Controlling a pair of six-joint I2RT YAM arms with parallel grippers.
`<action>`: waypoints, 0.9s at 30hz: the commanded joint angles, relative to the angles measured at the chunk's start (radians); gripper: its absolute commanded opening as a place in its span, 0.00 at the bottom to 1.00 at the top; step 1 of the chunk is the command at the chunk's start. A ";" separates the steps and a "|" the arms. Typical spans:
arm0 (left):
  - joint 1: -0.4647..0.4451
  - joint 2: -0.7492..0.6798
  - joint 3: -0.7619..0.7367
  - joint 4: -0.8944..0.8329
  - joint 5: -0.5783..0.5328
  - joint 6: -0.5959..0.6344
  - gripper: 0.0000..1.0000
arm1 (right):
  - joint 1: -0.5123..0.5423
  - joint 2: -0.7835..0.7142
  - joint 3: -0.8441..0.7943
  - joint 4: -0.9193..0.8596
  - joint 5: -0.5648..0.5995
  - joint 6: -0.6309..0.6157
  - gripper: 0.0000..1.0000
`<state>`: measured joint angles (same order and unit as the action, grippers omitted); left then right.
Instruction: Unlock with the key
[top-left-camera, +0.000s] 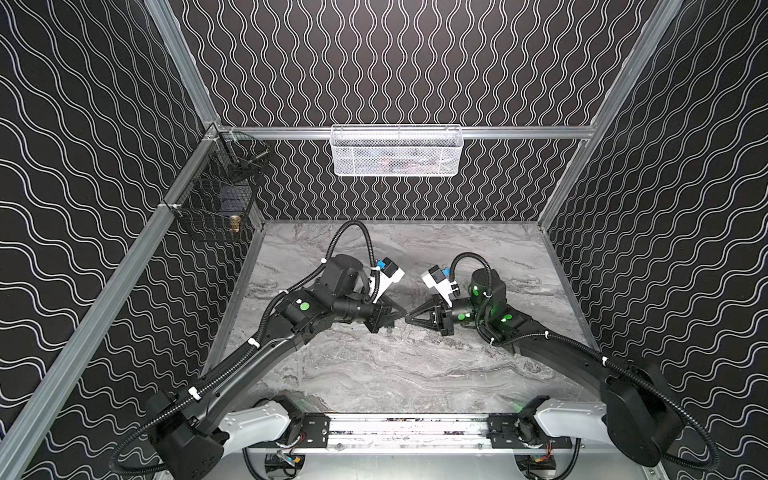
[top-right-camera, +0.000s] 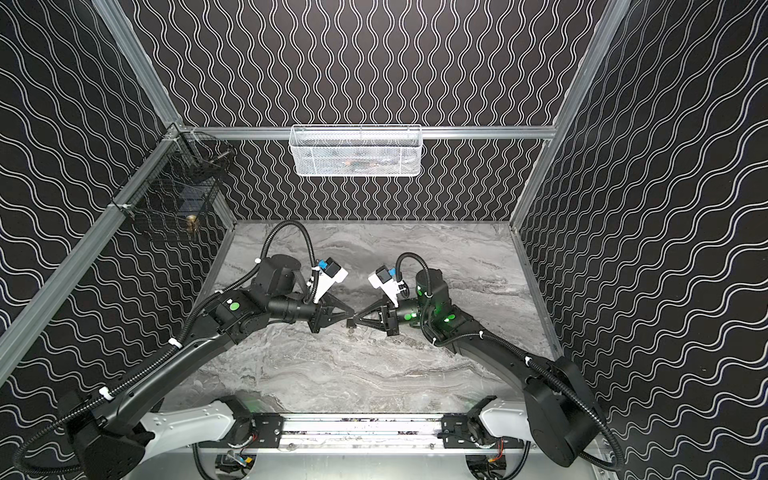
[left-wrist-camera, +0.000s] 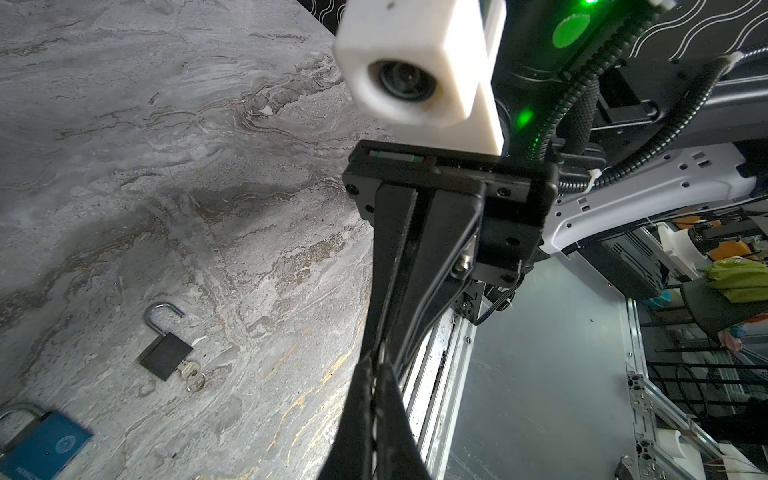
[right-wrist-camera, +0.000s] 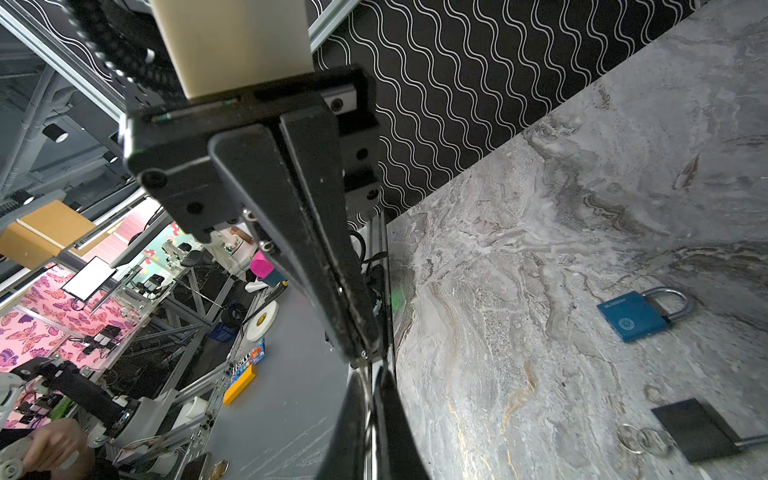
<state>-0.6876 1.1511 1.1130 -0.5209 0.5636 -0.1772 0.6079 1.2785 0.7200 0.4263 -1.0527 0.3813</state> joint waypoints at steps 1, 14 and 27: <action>-0.001 -0.010 0.013 0.002 -0.020 0.029 0.24 | 0.002 -0.008 -0.004 0.039 0.013 0.011 0.00; 0.058 -0.134 -0.061 0.045 -0.343 -0.162 0.59 | 0.003 -0.010 0.002 -0.161 0.283 0.081 0.00; 0.090 0.173 -0.082 -0.074 -0.593 -0.376 0.68 | 0.084 0.064 -0.037 -0.156 0.573 0.329 0.00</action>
<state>-0.6003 1.2854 1.0370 -0.5770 0.0338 -0.4870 0.6827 1.3334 0.7006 0.2405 -0.5518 0.6178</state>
